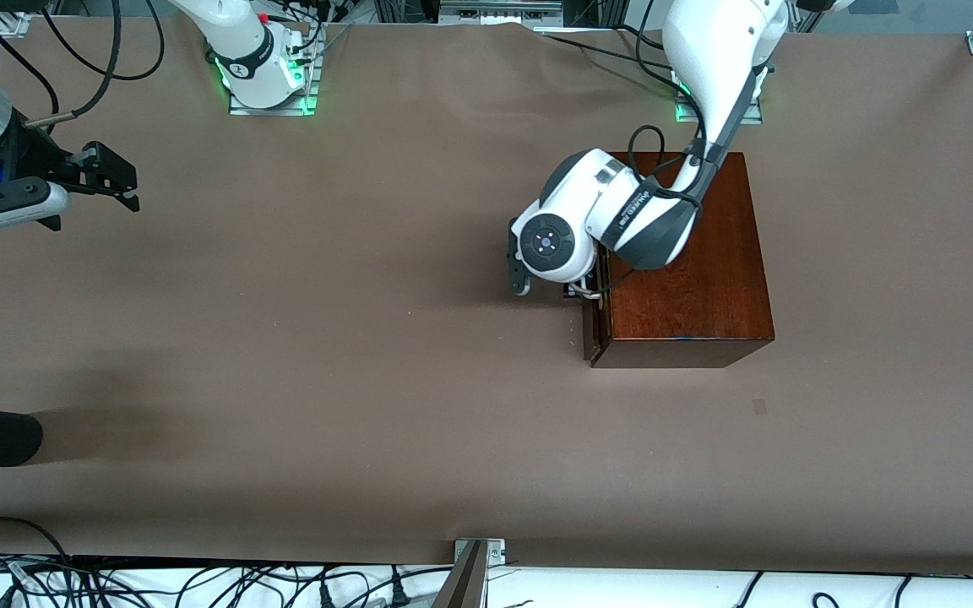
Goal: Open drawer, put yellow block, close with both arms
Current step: 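Push the drawer shut into the box with the left gripper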
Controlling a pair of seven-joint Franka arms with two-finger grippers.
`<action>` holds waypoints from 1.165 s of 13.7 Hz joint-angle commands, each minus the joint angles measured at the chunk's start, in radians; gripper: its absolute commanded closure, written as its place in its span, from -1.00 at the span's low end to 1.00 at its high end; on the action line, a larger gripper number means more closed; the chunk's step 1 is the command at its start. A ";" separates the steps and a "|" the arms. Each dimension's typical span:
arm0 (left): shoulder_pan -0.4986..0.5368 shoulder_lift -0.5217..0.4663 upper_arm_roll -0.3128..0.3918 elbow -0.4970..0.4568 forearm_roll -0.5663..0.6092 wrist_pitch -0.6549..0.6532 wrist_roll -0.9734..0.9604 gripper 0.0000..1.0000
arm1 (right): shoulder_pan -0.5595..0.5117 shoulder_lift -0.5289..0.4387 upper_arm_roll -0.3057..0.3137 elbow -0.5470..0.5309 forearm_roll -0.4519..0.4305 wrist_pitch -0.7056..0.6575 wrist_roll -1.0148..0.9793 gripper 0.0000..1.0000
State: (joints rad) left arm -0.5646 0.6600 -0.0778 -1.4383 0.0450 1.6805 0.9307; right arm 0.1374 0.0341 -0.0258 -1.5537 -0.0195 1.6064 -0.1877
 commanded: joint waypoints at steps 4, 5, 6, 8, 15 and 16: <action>-0.003 -0.126 -0.002 0.004 -0.008 0.005 -0.120 -1.00 | -0.022 0.004 0.021 0.020 -0.013 -0.045 0.002 -1.00; 0.006 -0.160 0.003 0.009 -0.016 0.004 -0.172 -1.00 | -0.022 0.004 0.021 0.020 -0.005 -0.045 0.005 -1.00; 0.034 -0.184 0.003 0.031 -0.016 0.001 -0.196 -1.00 | -0.022 0.003 0.021 0.020 -0.004 -0.042 0.014 -1.00; 0.078 -0.232 0.006 0.075 0.002 -0.039 -0.219 -1.00 | -0.021 0.001 0.024 0.021 0.001 -0.040 0.019 -1.00; 0.254 -0.383 0.147 0.064 0.000 -0.052 -0.318 -1.00 | -0.016 -0.003 0.026 0.020 0.004 -0.049 0.088 -1.00; 0.290 -0.437 0.147 0.000 0.000 -0.021 -0.384 -1.00 | -0.016 -0.003 0.038 0.021 0.004 -0.049 0.108 -1.00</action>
State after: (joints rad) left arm -0.3337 0.3288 0.0797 -1.3164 0.0454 1.5989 0.6434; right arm 0.1346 0.0333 -0.0155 -1.5517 -0.0209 1.5815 -0.1262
